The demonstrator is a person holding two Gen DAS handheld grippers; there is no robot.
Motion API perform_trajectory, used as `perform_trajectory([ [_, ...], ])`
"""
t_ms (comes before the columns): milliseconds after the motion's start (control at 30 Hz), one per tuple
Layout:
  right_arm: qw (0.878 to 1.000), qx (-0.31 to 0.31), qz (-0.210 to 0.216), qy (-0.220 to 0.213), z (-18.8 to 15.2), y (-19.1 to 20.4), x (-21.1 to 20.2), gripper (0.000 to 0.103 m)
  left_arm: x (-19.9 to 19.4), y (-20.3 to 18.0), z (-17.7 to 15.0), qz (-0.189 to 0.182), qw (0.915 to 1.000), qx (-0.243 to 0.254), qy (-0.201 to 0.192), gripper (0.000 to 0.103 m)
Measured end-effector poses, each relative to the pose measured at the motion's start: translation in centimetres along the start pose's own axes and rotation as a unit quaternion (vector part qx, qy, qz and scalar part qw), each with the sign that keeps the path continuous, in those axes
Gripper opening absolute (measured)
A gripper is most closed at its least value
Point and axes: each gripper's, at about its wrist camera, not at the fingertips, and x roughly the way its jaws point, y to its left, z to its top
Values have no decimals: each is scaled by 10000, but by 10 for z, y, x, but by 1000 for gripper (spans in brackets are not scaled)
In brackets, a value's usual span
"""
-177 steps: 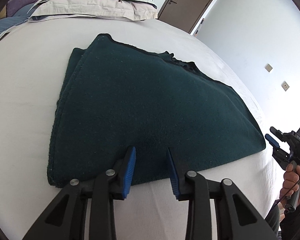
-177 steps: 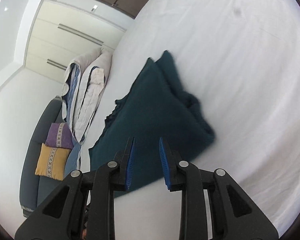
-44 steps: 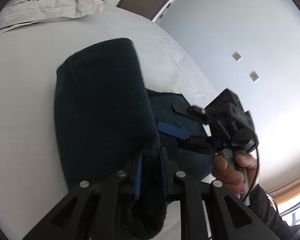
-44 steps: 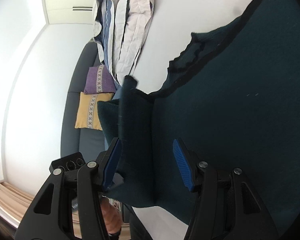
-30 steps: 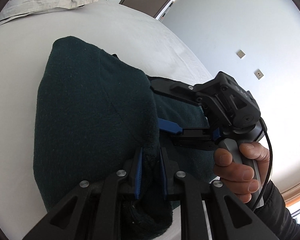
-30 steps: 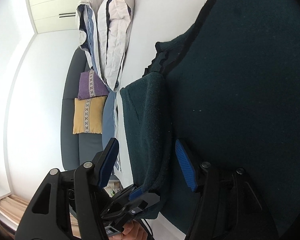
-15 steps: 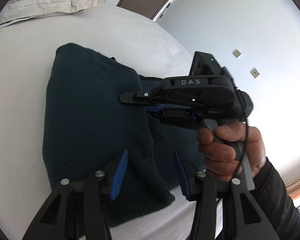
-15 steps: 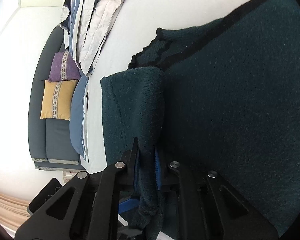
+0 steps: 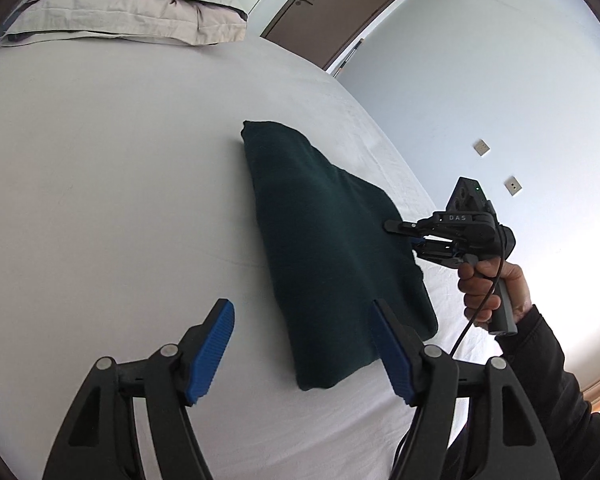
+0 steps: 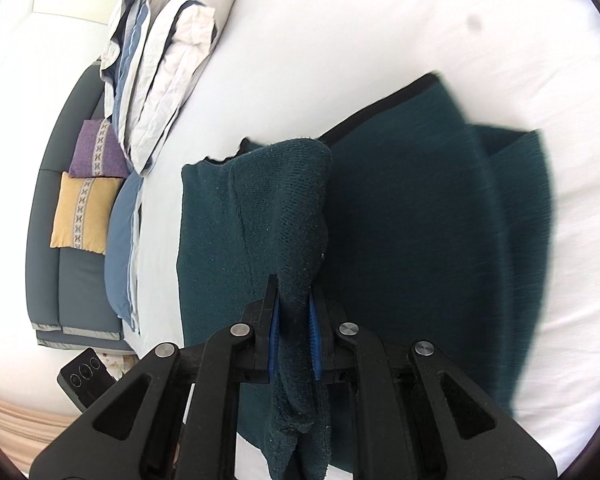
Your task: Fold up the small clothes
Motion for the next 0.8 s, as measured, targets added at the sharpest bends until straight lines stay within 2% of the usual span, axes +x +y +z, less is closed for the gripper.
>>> perform_trajectory([
  [233, 9992, 80, -373, -96, 20, -43, -46, 11, -3, 20, -15, -39, 9998, -123, 138, 71],
  [433, 9984, 347, -421, -149, 19, -81, -47, 11, -3, 14, -24, -60, 9993, -71, 354, 71],
  [600, 9978, 553, -55, -371, -5, -96, -40, 15, -6, 17, -31, 3, 9990, -119, 426, 71],
  [700, 9954, 790, 375, -390, -24, -100, -48, 16, -6, 19, -33, 49, 9989, -161, 436, 71],
  [800, 9953, 758, 509, -333, -46, -91, -50, 20, -5, 22, -34, 67, 9988, -209, 442, 71],
])
